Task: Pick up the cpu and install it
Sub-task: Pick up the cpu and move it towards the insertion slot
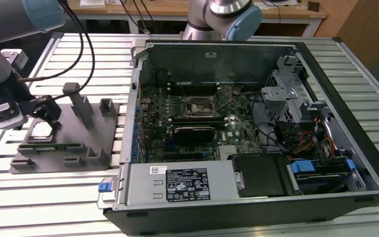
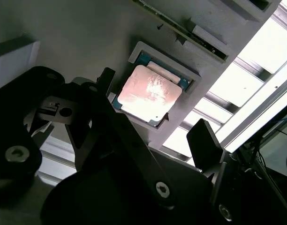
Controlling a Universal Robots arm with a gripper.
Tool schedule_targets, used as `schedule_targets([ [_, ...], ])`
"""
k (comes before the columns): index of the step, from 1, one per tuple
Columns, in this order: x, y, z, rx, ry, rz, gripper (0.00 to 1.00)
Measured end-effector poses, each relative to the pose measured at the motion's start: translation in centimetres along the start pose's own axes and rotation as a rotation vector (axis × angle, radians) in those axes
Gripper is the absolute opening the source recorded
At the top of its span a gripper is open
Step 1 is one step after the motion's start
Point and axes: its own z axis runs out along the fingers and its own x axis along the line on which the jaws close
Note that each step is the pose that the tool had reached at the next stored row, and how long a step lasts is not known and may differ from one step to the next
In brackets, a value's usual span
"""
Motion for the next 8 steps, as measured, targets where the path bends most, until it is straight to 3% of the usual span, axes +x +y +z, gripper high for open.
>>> schedule_targets([
  [2,0.00,-0.01,0.19,0.0001,0.0001,0.000,0.87],
  [5,0.01,-0.02,0.37,0.0002,0.0002,0.000,0.75],
  [8,-0.03,-0.01,0.40,0.0000,0.0000,0.000,0.73],
])
